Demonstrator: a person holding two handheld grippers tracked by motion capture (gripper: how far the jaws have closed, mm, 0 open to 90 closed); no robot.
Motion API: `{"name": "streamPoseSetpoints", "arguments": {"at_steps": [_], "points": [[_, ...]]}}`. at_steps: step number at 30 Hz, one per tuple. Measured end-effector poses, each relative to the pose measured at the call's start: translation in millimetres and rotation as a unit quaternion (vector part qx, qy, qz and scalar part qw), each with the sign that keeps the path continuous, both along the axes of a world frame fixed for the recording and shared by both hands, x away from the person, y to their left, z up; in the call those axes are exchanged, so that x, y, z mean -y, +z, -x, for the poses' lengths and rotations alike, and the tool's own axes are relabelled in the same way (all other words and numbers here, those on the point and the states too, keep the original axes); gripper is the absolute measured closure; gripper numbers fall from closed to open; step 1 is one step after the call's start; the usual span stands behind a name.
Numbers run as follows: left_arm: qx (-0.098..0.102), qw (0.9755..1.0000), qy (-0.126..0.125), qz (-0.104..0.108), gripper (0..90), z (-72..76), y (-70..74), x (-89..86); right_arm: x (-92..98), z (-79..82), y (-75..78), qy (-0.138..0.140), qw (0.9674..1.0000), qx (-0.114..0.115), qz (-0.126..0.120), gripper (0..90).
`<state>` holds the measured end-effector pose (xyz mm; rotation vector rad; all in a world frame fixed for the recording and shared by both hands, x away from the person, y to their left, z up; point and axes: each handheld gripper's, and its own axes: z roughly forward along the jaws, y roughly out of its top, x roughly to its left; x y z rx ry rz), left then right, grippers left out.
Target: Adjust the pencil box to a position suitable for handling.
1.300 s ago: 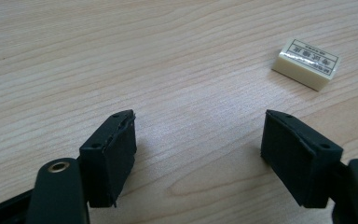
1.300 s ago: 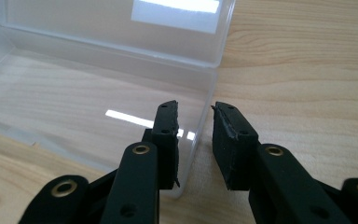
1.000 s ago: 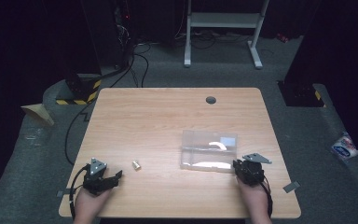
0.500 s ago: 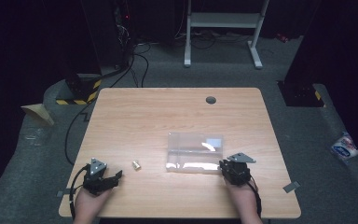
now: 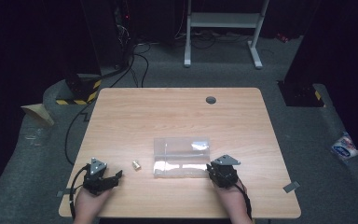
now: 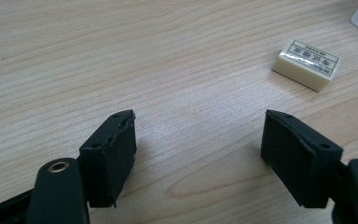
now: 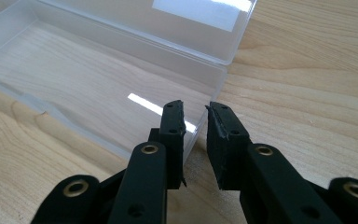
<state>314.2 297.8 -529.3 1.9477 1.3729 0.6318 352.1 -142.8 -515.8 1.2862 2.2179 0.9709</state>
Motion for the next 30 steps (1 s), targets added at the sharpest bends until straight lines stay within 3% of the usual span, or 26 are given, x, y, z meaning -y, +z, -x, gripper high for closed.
{"name": "streamPoseSetpoints", "arguments": {"at_steps": [19, 22, 24, 26, 30], "points": [[0.001, 1.0, 0.001, 0.0, 26.5, 0.1, -0.1, 0.2, 0.8, 3.7, 2.4, 0.001, 1.0, 0.003, -0.007, 69.0], [0.001, 1.0, 0.001, 0.0, 26.5, 0.1, -0.1, 0.2, 8.4, 4.9, 10.8, -0.002, 0.9995, 0.027, -0.016, 58.5], [0.001, 1.0, 0.001, 0.0, 26.5, 0.2, -0.1, 0.3, 10.7, 5.0, 12.2, -0.006, 0.9993, 0.03, -0.021, 55.8], [0.0, 1.0, 0.001, 0.0, 26.5, 0.7, 0.0, 0.2, 23.9, 5.1, 14.4, -0.02, 0.9984, 0.043, -0.031, 47.7], [0.0, 1.0, 0.001, 0.0, 26.5, 0.7, 0.0, 0.1, 42.8, 5.9, 14.5, -0.022, 0.9978, 0.06, -0.014, 41.2]]}}
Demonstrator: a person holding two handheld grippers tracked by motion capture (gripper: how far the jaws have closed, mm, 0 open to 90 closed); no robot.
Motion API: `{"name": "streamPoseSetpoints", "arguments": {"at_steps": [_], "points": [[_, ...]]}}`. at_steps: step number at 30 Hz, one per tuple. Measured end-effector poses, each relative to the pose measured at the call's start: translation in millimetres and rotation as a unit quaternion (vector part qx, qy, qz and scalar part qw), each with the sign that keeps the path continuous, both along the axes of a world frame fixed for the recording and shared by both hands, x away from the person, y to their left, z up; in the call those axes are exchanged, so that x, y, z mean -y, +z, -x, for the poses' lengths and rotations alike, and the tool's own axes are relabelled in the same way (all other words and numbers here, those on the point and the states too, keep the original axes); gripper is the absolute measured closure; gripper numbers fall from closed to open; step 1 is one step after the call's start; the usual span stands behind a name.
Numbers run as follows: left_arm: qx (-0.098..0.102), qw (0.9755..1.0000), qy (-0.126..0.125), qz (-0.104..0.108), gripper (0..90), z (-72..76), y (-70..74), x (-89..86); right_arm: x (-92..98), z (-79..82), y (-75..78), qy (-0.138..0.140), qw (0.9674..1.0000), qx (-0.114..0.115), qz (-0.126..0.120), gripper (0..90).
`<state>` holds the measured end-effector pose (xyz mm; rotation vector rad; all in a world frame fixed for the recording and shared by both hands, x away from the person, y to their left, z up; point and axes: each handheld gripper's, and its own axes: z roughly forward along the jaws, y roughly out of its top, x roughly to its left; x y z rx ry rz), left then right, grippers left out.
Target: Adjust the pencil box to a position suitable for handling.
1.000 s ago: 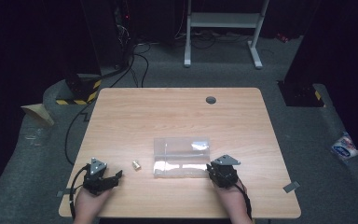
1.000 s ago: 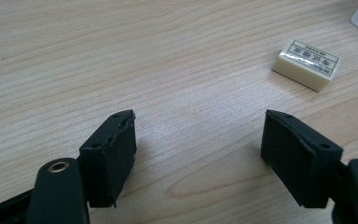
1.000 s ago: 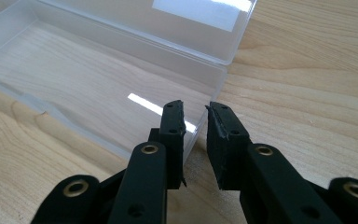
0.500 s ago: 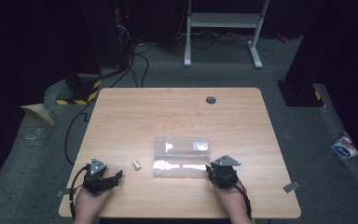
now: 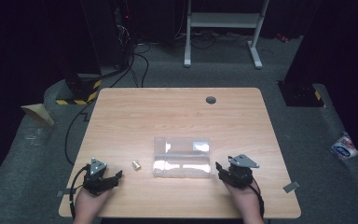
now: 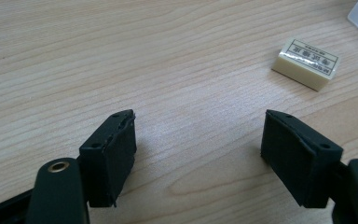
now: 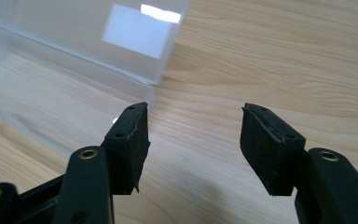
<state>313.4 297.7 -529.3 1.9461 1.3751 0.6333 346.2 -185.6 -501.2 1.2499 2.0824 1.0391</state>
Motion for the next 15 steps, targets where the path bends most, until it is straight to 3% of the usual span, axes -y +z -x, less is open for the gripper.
{"name": "streamPoseSetpoints", "arguments": {"at_steps": [9, 15], "points": [[-0.003, 1.0, -0.008, 0.002, 23.1, 0.3, -0.2, 1.1, 43.8, 3.3, -6.8, -0.039, 0.9992, -0.012, 0.004, 38.7], [-0.002, 0.9999, -0.011, 0.002, 23.3, 0.1, -0.1, 1.1, 66.6, 6.2, -17.4, -0.068, 0.9967, -0.038, 0.021, 38.0]]}}
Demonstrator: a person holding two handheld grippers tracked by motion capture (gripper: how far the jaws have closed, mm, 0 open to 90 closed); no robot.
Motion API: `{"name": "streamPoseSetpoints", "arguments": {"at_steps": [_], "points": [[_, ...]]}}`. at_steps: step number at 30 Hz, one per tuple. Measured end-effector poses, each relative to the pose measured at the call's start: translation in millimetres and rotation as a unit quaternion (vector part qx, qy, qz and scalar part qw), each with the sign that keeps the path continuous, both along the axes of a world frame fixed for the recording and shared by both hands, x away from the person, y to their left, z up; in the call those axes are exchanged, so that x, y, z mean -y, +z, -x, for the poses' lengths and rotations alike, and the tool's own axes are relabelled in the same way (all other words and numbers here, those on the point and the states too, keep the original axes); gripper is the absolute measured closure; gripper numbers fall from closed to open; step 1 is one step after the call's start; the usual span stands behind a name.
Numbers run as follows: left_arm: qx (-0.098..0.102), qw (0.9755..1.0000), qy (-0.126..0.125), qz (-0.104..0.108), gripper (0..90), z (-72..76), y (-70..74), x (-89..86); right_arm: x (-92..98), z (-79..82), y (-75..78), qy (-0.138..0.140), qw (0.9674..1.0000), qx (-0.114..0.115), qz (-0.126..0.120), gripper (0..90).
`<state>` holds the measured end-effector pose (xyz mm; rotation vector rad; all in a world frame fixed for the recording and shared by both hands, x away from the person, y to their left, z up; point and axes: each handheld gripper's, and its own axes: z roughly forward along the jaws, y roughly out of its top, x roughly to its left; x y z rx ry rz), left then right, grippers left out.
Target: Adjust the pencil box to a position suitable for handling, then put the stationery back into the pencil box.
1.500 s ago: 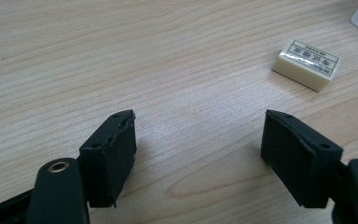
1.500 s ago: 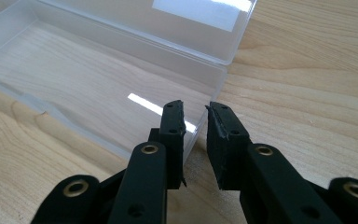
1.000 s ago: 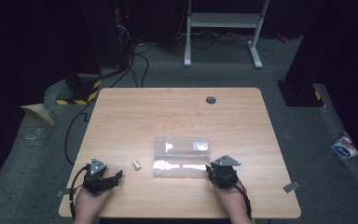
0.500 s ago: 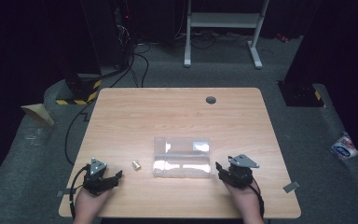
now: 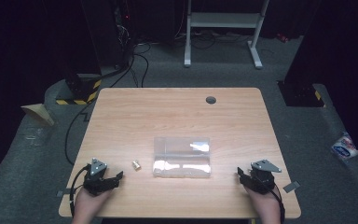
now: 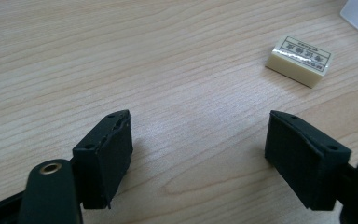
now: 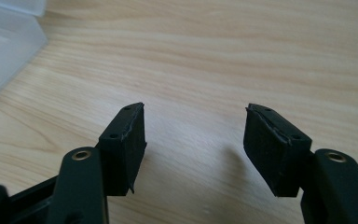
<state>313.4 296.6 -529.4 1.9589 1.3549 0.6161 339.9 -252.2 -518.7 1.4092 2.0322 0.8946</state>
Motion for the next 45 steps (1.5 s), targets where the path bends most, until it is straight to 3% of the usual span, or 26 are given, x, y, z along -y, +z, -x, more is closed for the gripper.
{"name": "streamPoseSetpoints", "arguments": {"at_steps": [8, 11, 14, 20, 27, 30, 34, 40, 42, 45], "points": [[0.008, 0.9999, 0.005, -0.009, 24.5, 2.7, 0.1, 4.3, 0.5, -1.2, -4.7, -0.009, 0.9997, -0.024, -0.004, 29.7], [-0.008, 1.0, 0.006, 0.0, 23.6, 2.3, 1.4, 4.2, -1.5, -2.6, -4.7, -0.013, 0.9996, -0.025, -0.003, 29.7], [-0.017, 0.9998, 0.007, -0.008, 23.3, 2.5, 4.0, 6.1, -2.3, -3.5, -4.8, -0.013, 0.9996, -0.024, -0.004, 30.0], [0.002, 1.0, -0.004, -0.003, 25.1, 5.0, 9.7, 10.5, -2.2, -3.8, -4.9, -0.012, 0.9997, -0.023, -0.004, 30.2], [0.022, 0.9989, -0.035, 0.02, 27.5, 9.1, 16.9, 21.7, -2.4, -3.7, -4.9, -0.013, 0.9996, -0.023, -0.004, 30.3], [0.026, 0.9981, -0.053, 0.015, 28.5, 8.3, 18.8, 29.7, -2.3, -3.8, -4.9, -0.013, 0.9996, -0.023, -0.005, 30.4], [0.021, 0.9978, -0.059, 0.024, 29.5, 4.9, 17.4, 37.8, -2.2, -3.9, -4.9, -0.012, 0.9997, -0.023, -0.004, 30.4], [0.015, 0.9981, -0.056, 0.018, 36.9, 0.1, 16.6, 51.4, -2.2, -4.5, -4.9, -0.01, 0.9997, -0.023, -0.003, 30.8], [0.012, 0.9978, -0.056, 0.032, 40.2, -0.6, 16.1, 54.6, -2.4, -4.3, -4.8, -0.011, 0.9997, -0.022, -0.002, 31.2], [0.006, 0.9985, -0.05, 0.022, 42.6, -3.8, 14.2, 59.6, -2.4, -4.1, -4.7, -0.011, 0.9997, -0.022, -0.001, 31.3]]}}
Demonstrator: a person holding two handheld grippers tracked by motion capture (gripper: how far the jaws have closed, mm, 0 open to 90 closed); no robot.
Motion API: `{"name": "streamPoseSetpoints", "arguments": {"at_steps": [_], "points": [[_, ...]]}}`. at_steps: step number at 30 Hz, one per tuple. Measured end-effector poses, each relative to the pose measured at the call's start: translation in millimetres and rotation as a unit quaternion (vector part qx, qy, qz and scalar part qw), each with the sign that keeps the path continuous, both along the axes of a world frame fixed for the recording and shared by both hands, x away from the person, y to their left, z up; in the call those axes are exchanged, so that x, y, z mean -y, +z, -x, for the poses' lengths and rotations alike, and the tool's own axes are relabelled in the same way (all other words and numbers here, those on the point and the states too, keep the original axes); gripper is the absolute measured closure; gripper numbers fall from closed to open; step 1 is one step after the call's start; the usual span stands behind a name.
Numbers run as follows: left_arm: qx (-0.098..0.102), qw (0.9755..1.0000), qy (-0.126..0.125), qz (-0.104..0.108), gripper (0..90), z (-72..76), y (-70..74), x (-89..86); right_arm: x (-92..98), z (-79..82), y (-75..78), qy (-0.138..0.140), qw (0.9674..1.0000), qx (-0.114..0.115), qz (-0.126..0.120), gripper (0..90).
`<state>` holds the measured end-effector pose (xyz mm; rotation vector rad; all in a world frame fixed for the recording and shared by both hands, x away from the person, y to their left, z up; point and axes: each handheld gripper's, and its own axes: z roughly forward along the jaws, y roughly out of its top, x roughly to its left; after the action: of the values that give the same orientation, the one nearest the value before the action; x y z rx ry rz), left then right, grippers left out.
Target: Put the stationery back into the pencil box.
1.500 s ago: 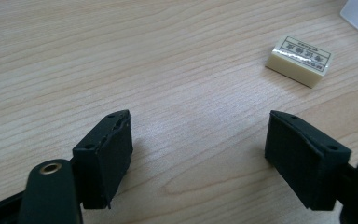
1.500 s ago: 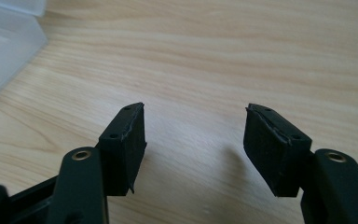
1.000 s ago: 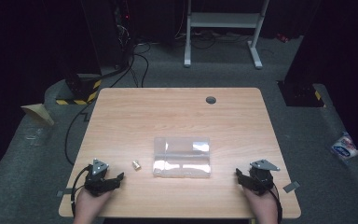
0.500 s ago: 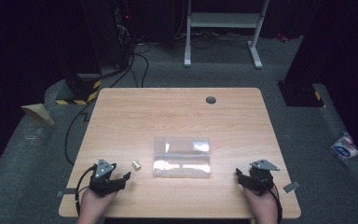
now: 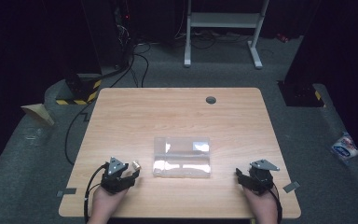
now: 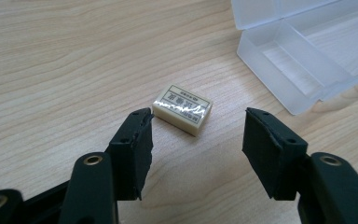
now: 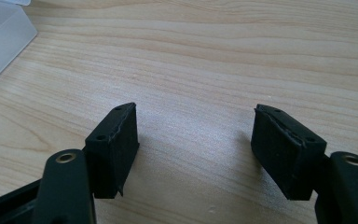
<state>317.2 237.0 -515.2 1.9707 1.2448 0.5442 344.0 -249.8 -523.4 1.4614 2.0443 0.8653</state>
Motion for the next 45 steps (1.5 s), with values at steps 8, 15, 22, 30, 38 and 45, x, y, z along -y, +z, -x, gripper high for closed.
{"name": "streamPoseSetpoints", "arguments": {"at_steps": [8, 15, 22, 30, 38, 45], "points": [[-0.014, 0.9998, 0.017, 0.002, 49.8, -7.4, -2.4, 3.4, 0.2, -0.1, 0.0, 0.002, 1.0, 0.0, 0.0, 31.6], [-0.018, 0.9996, 0.019, -0.013, 47.0, -13.5, -3.3, 10.1, 0.0, 0.6, -0.1, 0.0, 1.0, 0.002, 0.0, 32.0], [-0.014, 0.999, 0.037, -0.021, 49.6, -21.4, -5.9, 15.6, 0.2, 0.9, -0.1, 0.004, 1.0, 0.002, -0.002, 32.8], [-0.01, 0.999, 0.035, -0.028, 52.1, -23.5, -7.8, 21.9, -0.3, 1.0, 0.1, 0.003, 1.0, 0.0, -0.001, 33.4], [0.004, 0.9992, 0.029, -0.028, 60.4, -19.0, -9.8, 19.9, -0.3, 1.2, 0.1, 0.003, 1.0, 0.001, 0.0, 33.6], [0.0, 0.9997, 0.025, -0.001, 67.2, -14.8, -10.9, 16.1, -0.4, 1.2, 0.0, 0.003, 1.0, 0.002, 0.0, 33.6]]}}
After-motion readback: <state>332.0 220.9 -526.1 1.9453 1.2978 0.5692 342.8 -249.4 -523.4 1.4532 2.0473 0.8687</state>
